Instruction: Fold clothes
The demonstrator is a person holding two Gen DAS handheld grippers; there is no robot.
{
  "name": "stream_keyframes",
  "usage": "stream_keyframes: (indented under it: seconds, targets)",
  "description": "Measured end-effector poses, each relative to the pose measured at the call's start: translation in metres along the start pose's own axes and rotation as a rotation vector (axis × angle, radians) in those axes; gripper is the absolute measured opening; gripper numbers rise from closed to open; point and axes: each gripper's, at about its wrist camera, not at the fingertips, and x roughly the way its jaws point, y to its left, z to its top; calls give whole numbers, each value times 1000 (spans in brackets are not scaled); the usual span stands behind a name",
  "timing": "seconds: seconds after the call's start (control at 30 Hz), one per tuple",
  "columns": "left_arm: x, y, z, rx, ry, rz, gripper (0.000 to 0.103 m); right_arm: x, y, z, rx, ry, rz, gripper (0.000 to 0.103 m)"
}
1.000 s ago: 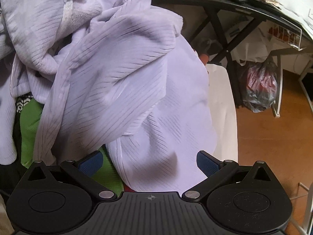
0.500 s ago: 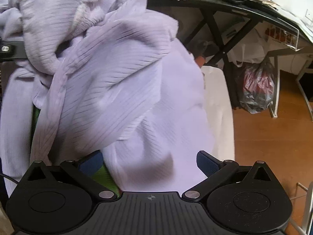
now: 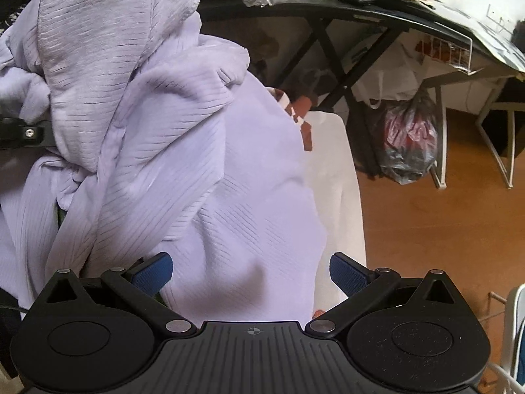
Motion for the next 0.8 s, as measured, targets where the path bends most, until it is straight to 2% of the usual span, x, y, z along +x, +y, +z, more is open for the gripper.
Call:
stream_keyframes:
  seconds: [0.03,0.07,0.1,0.13,0.17,0.4,0.57,0.8]
  targets:
    - [-6,-2,-1,2,-3,3,33,-3,0,-1,-3,-2,0,102]
    - [-13,-6,-3,5,-9,6,48,-5,2,-2,-10,-4,-2,102]
    - [-20,-9,-6,3,-28,5,59,-7,3,-4,-17,-9,-2,102]
    - [-28,-13,-8,-1,-49,1,88,-9,5,-5,-22,-14,-2,102]
    - [-37,-16,-11,-5,-70,-2,102,-12,7,-6,-24,-17,1,102]
    - [-106,3,-28,-124,-229,100,103,-30,21,-8,-43,-31,26,102]
    - [-155,18,-40,-212,-343,177,103,-52,35,6,-82,-66,61,102]
    - [-208,50,-38,-345,-472,426,103,-109,67,63,-147,-238,168,102]
